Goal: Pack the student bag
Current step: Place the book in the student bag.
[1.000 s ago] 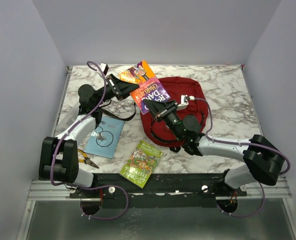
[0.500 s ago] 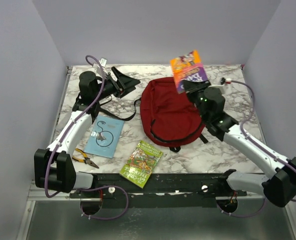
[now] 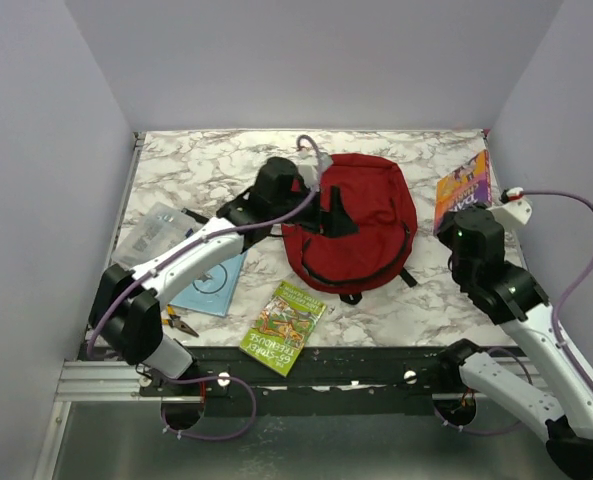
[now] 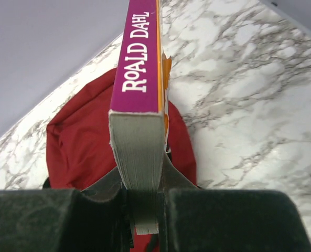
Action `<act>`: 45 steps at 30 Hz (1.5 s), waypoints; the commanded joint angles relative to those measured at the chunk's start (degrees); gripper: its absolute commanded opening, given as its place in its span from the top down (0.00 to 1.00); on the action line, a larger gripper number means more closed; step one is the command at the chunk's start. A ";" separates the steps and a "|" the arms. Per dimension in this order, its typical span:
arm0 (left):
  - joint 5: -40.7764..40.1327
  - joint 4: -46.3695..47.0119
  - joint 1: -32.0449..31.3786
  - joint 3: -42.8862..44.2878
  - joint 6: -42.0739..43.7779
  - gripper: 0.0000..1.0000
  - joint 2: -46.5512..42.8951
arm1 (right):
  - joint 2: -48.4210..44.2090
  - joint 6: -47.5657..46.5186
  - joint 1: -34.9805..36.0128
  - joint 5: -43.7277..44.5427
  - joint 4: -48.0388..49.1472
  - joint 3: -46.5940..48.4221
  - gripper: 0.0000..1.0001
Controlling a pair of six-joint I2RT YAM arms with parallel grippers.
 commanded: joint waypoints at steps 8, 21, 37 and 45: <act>-17.46 -15.80 -16.21 14.39 19.19 0.10 19.56 | -13.42 0.04 0.07 1.00 -12.30 -0.48 0.99; -20.63 -20.66 -21.80 23.98 15.00 0.01 31.55 | -20.86 4.84 0.05 -5.02 -17.57 -3.36 0.99; -27.70 -28.43 -19.82 30.72 20.23 1.00 28.91 | -22.03 7.85 0.07 -17.49 -25.08 -1.38 1.00; -30.08 -33.91 -16.80 43.97 20.41 1.00 29.33 | -20.98 10.73 0.07 -32.59 -20.46 -4.63 1.00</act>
